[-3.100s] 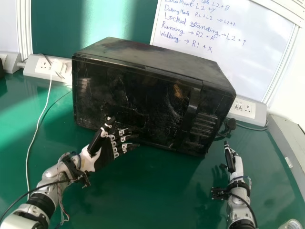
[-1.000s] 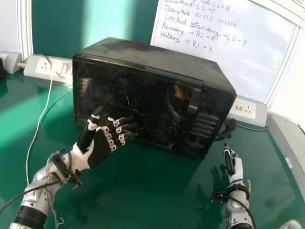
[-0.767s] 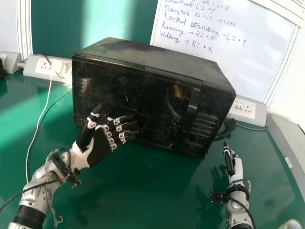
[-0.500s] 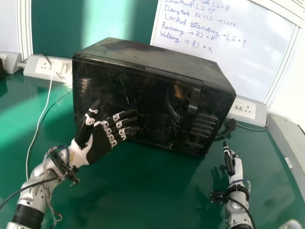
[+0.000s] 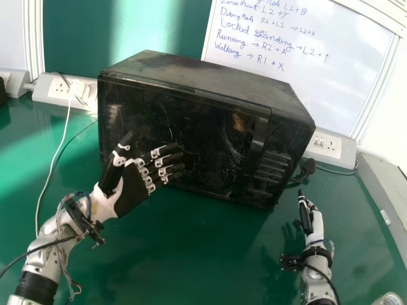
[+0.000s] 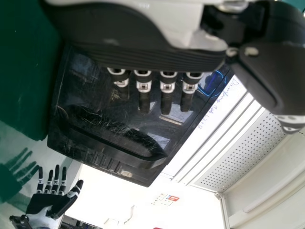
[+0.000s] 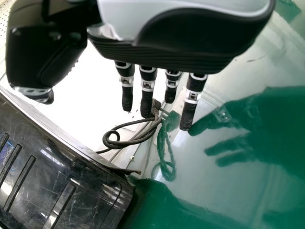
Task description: Open the door of oven
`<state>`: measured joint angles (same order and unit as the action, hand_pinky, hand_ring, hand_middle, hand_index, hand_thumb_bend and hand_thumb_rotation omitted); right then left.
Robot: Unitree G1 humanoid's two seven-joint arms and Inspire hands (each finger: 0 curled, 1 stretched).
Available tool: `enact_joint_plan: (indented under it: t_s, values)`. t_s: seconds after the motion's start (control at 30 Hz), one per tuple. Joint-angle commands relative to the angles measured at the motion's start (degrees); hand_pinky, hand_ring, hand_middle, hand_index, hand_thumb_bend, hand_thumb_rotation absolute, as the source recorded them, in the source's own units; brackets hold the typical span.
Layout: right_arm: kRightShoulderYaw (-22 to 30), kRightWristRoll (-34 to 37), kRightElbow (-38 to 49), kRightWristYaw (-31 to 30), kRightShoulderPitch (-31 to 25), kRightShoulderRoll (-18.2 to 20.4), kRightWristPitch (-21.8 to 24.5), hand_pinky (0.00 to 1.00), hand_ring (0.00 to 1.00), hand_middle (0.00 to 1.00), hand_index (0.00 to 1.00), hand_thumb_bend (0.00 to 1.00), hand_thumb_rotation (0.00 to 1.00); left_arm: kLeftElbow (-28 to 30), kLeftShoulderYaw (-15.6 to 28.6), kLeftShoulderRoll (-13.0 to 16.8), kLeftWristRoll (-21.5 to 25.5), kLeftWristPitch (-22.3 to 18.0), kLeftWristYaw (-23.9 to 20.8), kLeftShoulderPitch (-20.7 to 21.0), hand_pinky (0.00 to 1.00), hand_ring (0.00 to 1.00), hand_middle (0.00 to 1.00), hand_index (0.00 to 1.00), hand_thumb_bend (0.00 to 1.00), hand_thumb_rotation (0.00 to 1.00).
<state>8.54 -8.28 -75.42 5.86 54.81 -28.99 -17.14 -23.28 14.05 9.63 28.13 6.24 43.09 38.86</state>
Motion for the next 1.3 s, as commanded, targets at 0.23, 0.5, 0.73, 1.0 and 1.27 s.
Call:
enact_joint_plan:
  t_s: [0.23, 0.5, 0.73, 1.0, 1.27]
  values:
    - [-0.44, -0.36, -1.07, 0.26, -2.88, 1.0, 1.05, 0.78, 0.86, 0.9, 0.9, 0.71, 0.94, -0.66, -0.53, 1.04, 0.09, -1.6, 0.78, 1.58, 0.79, 0.98, 1.0, 1.0, 1.0, 0.85]
    - [-1.01, -0.51, -1.08, 0.92, -3.02, 1.09, 1.2, 0.78, 0.85, 0.88, 0.89, 0.74, 0.93, -1.67, -1.33, 1.19, -0.16, -1.28, 0.54, 3.14, 0.75, 0.98, 1.0, 1.0, 1.0, 0.81]
    - [-0.43, 0.12, -1.11, 0.83, -3.42, 1.43, 0.75, 0.76, 0.84, 0.88, 0.89, 0.71, 0.88, -3.98, -1.54, 1.77, -0.66, -1.76, 0.49, 5.18, 0.73, 0.98, 1.0, 1.0, 1.0, 0.82]
    - [-0.19, 0.32, -1.2, 0.49, -3.64, 1.44, 0.94, 0.81, 0.87, 0.9, 0.89, 0.7, 0.87, -6.58, -1.63, 1.46, -1.12, -2.11, 0.1, 6.95, 0.74, 0.99, 1.0, 1.0, 1.0, 0.78]
    - [-0.15, 0.28, -1.13, 0.85, -3.76, 1.54, 0.95, 0.8, 0.86, 0.88, 0.88, 0.69, 0.85, -12.77, -1.72, 1.5, -1.78, -4.21, 1.33, 11.03, 0.75, 1.0, 1.0, 1.0, 1.0, 0.76]
